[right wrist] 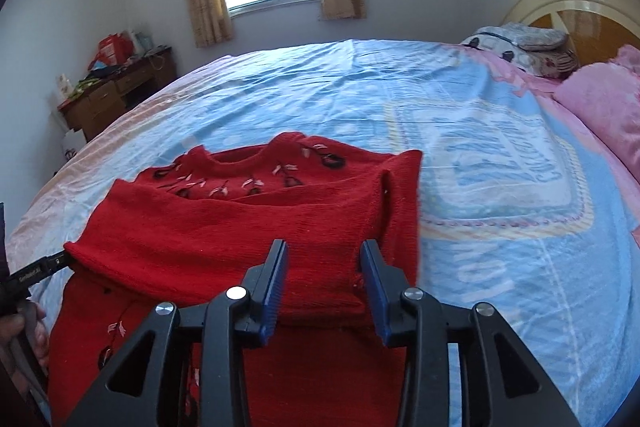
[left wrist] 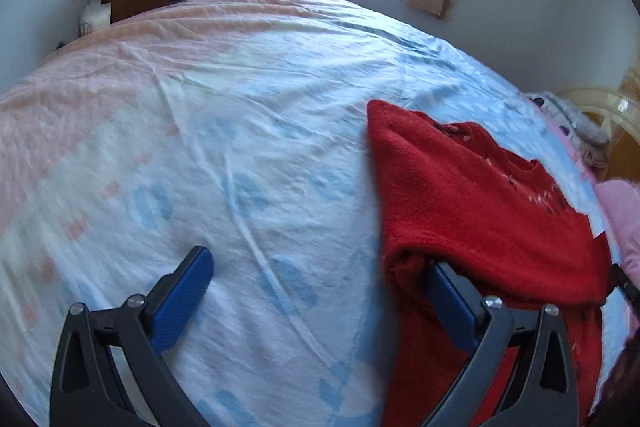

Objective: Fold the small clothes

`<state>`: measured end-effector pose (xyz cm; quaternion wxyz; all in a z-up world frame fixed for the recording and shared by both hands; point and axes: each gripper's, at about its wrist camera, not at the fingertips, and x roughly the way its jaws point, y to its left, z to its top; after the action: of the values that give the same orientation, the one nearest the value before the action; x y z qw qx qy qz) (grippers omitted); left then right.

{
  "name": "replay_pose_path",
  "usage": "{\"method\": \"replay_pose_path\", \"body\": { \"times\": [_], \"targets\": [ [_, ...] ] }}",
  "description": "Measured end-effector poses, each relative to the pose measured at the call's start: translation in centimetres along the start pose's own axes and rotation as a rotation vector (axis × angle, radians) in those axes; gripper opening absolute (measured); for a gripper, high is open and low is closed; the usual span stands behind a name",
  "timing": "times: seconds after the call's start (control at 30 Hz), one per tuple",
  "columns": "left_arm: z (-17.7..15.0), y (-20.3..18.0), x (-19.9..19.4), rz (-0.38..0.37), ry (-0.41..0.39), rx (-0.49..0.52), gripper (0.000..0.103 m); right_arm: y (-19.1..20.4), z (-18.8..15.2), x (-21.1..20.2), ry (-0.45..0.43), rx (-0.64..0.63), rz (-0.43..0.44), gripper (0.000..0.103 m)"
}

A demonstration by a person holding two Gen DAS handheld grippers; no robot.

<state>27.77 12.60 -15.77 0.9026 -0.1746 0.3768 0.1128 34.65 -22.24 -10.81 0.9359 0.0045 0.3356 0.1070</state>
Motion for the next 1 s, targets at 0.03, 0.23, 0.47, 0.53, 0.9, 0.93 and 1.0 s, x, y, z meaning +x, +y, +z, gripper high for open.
{"method": "replay_pose_path", "body": {
  "times": [0.03, 0.23, 0.47, 0.53, 0.9, 0.93, 1.0],
  "targets": [
    [-0.2, -0.7, -0.1, 0.048, 0.009, 0.053, 0.103, 0.0, 0.0, 0.0, 0.001, -0.001, -0.001, 0.043],
    [-1.7, -0.1, -2.3, 0.061, -0.009, 0.052, 0.103, -1.2, -0.4, -0.5, 0.005, 0.009, -0.026, 0.045],
    [-0.6, -0.1, -5.6, 0.034, -0.154, 0.022, 0.103, -3.4, 0.8, -1.6, -0.041, 0.062, -0.053, 0.045],
    [0.4, -1.4, -5.1, 0.040, -0.170, 0.064, 0.103, -3.1, 1.0, -1.3, -0.033, 0.052, -0.027, 0.045],
    [0.5, -4.4, 0.2, 0.115, -0.049, 0.219, 0.103, -2.1, -1.7, 2.8, 0.103, -0.040, 0.062, 0.039],
    [0.5, -4.4, 0.3, 0.113, -0.042, 0.220, 0.103, -2.3, -1.7, 2.7, 0.102, -0.032, 0.071, 0.038],
    [0.4, -4.4, 0.4, 0.107, -0.034, 0.221, 0.103, -2.5, -1.7, 2.8, 0.113, -0.019, 0.073, 0.038]
  ]
}}
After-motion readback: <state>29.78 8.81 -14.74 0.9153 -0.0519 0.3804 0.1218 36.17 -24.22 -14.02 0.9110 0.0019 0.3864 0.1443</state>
